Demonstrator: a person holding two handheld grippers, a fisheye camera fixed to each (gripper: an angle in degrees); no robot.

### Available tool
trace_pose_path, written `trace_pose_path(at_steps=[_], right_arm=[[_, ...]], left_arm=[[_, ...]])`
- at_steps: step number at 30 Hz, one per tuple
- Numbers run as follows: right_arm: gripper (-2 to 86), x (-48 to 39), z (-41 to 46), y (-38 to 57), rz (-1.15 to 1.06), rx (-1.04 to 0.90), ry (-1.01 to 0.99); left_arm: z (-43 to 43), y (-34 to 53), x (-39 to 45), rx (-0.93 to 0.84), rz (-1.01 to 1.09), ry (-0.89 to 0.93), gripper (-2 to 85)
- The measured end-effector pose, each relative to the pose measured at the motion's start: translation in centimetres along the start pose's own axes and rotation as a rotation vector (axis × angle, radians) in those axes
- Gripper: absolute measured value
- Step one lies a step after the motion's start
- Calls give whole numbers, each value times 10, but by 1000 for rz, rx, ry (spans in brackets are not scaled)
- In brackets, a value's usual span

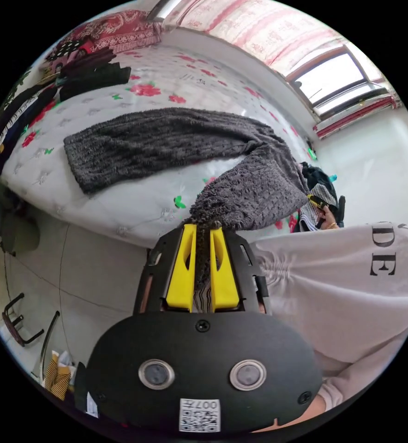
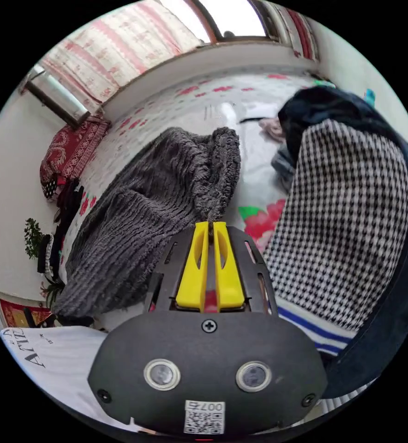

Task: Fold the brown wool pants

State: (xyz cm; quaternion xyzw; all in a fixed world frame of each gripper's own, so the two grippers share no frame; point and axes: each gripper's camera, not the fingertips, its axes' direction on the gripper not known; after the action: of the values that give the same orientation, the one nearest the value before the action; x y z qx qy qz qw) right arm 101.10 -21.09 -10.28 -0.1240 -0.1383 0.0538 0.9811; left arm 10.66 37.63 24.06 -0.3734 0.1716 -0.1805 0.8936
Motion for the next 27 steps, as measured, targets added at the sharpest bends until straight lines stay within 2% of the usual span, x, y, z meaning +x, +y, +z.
trace_pose_path(at_steps=[4,10,14,17,20,21,24,27], right_arm=[[15,3,26,47,-27,-112,26],[33,-26,-15,30,-146,121,119],[40,-38,6,0,-166,124,109],[45,-51,60,-17,-194,12,138],[47,-60,137,-5,-272,-210,264],[42,-65,130,6,-326,-99,281],[29,-57,128,7,-217,-126,245],[9,-71,96,17,-217,46,303]], left_arm=[[24,13,0,-110,-3,-121,51],[22,33,-8,-30,-69,-61,51],[35,51,-9,-42,-111,-70,51],[44,58,-13,-40,-158,-60,52],[49,62,-15,-19,-191,-47,57],[50,63,-16,-18,-197,-43,59],[53,70,-19,-17,-218,-33,70],[50,72,-22,-33,-217,-31,81]])
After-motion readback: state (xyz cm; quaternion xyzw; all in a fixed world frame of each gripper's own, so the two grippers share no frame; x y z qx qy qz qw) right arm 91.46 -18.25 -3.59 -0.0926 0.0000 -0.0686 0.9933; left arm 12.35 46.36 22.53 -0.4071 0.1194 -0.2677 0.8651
